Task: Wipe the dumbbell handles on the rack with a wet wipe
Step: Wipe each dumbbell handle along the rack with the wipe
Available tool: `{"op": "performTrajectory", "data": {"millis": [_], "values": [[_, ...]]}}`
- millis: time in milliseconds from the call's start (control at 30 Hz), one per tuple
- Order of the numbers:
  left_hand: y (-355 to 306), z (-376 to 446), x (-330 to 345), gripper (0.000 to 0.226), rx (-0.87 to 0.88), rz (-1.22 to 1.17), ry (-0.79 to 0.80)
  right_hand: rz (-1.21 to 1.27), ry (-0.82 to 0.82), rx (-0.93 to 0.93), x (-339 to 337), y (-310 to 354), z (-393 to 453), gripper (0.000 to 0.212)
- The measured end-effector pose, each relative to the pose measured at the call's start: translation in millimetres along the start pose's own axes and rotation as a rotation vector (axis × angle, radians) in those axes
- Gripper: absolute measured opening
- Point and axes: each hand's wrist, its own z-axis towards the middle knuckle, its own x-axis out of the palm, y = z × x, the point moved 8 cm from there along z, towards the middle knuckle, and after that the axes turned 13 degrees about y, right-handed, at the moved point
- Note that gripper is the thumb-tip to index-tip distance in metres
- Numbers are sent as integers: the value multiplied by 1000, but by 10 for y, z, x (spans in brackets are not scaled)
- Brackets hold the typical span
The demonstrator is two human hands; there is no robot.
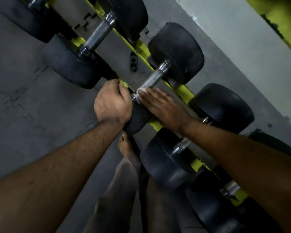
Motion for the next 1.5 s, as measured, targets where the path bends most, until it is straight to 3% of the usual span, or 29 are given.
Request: {"op": "performTrajectory", "data": {"millis": [100,233,367,500,667,767,900,1033,1267,1433,1500], "values": [[-13,-11,5,28,-7,-11,8,94,-108,282,-123,-304,-9,69],[-17,-19,6,29,-13,2,6,124,-91,150,-43,8,-11,65],[-21,-13,-7,28,-6,10,0,304,-148,452,-71,-362,10,79],[-26,-20,-8,27,-8,15,5,207,-141,284,-81,-155,43,66],[-11,-4,-8,27,-3,34,3,188,-152,453,-178,-341,63,70],[-21,-7,-4,27,15,39,-4,231,-264,325,-338,-272,180,48],[-7,12,4,29,25,45,1,343,-476,351,-570,-410,221,30],[-43,-5,-12,30,32,38,15,658,-516,446,-644,-279,108,30],[-38,0,-7,28,20,41,31,1541,-499,1075,-222,-360,-186,29],[-26,10,13,31,19,62,31,1897,-386,1403,135,-425,-270,31],[-24,19,19,31,26,65,35,2155,-536,1465,158,-438,-164,27]]}}
